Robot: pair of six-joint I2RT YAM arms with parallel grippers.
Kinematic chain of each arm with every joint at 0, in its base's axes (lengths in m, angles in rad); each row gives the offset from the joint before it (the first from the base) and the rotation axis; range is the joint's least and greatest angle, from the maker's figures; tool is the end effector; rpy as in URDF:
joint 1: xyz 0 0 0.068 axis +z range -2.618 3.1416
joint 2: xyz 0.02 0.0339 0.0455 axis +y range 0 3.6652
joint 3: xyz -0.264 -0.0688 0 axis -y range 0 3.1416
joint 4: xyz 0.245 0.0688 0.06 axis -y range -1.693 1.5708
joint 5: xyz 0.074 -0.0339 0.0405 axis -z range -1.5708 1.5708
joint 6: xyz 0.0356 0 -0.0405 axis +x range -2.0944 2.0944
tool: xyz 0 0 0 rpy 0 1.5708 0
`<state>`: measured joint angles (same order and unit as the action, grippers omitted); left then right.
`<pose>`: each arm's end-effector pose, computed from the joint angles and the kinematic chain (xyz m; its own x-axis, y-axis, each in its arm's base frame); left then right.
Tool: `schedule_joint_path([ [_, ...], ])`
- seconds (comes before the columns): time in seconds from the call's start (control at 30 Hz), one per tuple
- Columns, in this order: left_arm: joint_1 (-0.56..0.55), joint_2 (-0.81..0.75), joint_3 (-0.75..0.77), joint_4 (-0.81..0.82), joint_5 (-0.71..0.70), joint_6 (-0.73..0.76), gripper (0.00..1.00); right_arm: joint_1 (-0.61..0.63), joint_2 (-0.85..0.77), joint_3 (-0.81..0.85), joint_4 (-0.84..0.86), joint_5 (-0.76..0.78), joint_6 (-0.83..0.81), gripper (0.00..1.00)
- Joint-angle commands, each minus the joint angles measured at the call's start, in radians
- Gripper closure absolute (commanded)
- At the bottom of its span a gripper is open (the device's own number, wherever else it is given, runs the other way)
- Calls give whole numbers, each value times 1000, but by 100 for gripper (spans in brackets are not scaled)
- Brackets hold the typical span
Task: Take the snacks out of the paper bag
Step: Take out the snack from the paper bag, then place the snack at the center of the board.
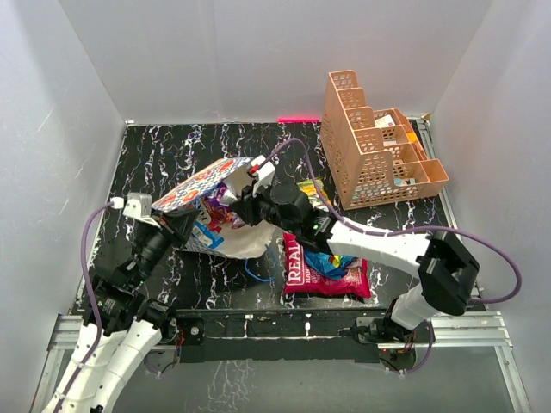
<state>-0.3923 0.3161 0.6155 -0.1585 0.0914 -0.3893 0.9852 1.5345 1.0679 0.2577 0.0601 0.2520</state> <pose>0.0855 -0.0389 0.3405 -0.0561 -0.3858 -0.9209 0.4787 0.7990 -0.3639 0.2026 0.3016 0.2980 -0.3103 -0.0176 -0.9505 -0.7456 0.6248 0.2319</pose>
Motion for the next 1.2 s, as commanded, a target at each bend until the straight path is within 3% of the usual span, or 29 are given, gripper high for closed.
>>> schedule_joint_path([
  [0.0, -4, 92, 118, 29, -116, 43, 100, -5, -119, 7, -132, -8, 53, 92],
  [0.1, -6, 188, 197, 30, -233, 101, 100, -5, -214, 13, -254, 57, 53, 92],
  [0.3, -16, 328, 267, 113, -504, 160, 100, -13, -382, 74, -458, 330, 71, 92],
  [0.5, -13, 536, 439, 119, -589, 299, 100, -76, -376, 173, -618, 521, 58, 92],
  [0.6, -10, 608, 495, 201, -642, 387, 100, -145, -342, 195, -645, 496, 54, 92],
  [0.8, 11, 765, 652, 254, -574, 466, 100, -248, -224, 187, -638, 425, 50, 92],
  [1.17, 46, 938, 848, 365, -530, 615, 100, -329, -83, 110, -539, 376, 44, 92],
])
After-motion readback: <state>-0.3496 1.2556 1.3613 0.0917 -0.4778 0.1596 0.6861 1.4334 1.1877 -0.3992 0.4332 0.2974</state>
